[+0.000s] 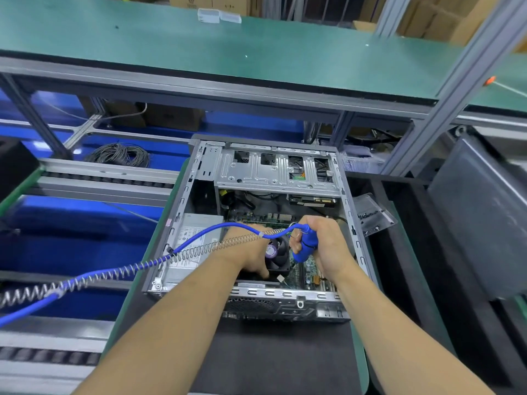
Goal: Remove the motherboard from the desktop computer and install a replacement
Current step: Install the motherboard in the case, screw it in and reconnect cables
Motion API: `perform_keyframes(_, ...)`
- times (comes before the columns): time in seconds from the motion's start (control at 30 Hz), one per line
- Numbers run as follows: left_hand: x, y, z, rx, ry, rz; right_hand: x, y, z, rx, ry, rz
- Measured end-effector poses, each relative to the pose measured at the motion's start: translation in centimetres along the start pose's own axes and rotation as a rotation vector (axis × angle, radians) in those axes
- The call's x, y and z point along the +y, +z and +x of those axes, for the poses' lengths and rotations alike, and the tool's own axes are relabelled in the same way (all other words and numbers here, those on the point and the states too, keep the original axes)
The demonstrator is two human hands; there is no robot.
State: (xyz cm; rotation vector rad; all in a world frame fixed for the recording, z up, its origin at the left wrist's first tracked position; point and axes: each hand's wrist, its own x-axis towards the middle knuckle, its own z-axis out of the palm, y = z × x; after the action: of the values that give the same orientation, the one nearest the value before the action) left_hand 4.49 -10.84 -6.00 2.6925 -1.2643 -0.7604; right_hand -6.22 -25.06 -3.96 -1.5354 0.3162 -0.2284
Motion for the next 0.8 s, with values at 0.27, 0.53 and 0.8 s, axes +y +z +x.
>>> perform_keyframes(0.27,-0.6,-2.9,-1.7,0.024,0.133,0.234,-1.4,0.7,0.0,0.073,-0.065,0.249)
perform_keyframes(0.53,-8.0,-5.4,-4.5,0.431,0.02,0.3,-2.5,8.8,2.2,-0.077,-0.024,0.337)
perform_keyframes(0.8,-8.6,-4.8,-2.8,0.415,0.012,0.305,-0.2,9.2,2.9,-0.089,-0.002,0.139)
